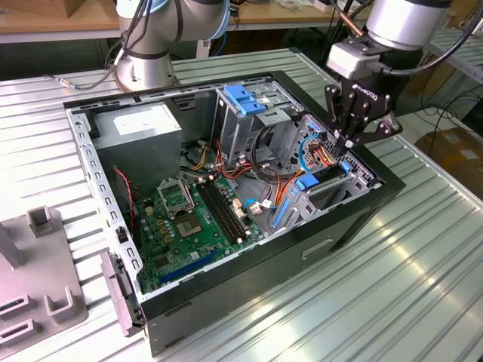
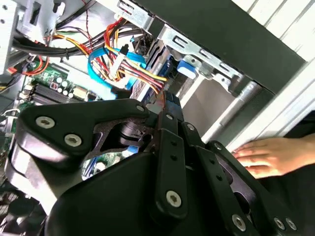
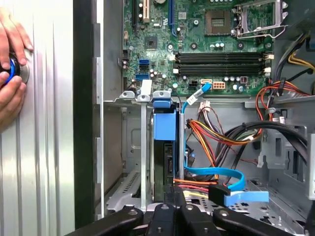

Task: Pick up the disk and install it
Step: 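Insert the second disk wire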

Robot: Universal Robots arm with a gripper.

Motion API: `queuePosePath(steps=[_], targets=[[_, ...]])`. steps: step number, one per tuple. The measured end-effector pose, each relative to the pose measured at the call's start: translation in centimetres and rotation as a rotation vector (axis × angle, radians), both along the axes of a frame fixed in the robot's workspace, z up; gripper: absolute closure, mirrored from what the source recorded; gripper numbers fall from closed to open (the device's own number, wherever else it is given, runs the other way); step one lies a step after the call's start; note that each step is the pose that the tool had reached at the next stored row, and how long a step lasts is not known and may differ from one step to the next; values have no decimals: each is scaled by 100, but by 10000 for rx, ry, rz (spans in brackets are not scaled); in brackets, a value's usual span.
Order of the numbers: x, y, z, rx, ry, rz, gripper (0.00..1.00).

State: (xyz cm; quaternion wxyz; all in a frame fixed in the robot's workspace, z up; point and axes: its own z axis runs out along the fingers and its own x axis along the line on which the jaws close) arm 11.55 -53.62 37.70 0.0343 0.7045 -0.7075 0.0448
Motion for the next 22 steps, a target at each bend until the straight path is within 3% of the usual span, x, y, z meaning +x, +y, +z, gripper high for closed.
queuePosePath(steps=[2,3,5,7,11,14,19,22], targets=[[0,17,76,-3,0,0,89],[1,65,87,-5,1,2,89],[-3,150,88,-4,2,0,89],[-15,209,89,-5,15,-1,89],[-25,278,106,-15,58,1,89],[-28,349,138,-119,65,-1,89],[-27,365,130,-125,65,0,89],[-29,376,114,-126,65,-1,76]])
